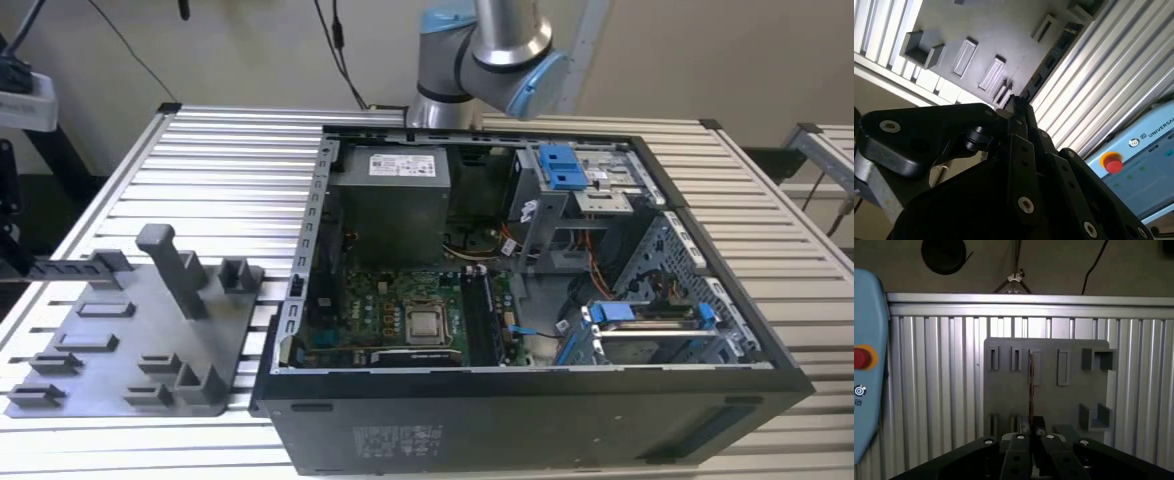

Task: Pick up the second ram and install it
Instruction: 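Pick up the second ram and move it above second insertion slot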

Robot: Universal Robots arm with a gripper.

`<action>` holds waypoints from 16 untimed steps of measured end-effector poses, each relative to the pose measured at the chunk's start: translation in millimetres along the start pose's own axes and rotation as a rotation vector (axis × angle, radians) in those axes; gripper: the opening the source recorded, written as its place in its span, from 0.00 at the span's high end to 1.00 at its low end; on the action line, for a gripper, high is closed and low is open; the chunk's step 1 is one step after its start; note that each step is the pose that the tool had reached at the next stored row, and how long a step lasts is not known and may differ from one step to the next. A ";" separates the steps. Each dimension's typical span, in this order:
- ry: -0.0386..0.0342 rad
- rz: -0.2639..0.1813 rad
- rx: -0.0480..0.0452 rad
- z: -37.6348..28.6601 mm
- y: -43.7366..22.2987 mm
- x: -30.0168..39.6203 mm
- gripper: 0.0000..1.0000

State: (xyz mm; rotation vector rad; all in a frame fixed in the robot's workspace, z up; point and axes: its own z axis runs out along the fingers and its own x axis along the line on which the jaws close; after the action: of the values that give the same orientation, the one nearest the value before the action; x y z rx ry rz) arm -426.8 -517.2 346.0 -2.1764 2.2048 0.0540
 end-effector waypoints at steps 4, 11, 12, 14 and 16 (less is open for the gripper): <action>0.0002 0.000 0.0008 -1.4 0.9 0.0 0.86; 0.0001 0.000 0.0014 -2.8 1.9 -0.1 0.86; 0.0000 0.000 0.0019 -2.8 2.3 -0.1 0.86; 0.0001 0.000 0.0024 -3.3 2.8 -0.1 0.86; 0.0000 0.000 0.0034 -3.6 3.5 -0.2 0.86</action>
State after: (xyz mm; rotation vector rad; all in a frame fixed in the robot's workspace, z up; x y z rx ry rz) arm -430.4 -517.2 349.5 -2.1748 2.2031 0.0502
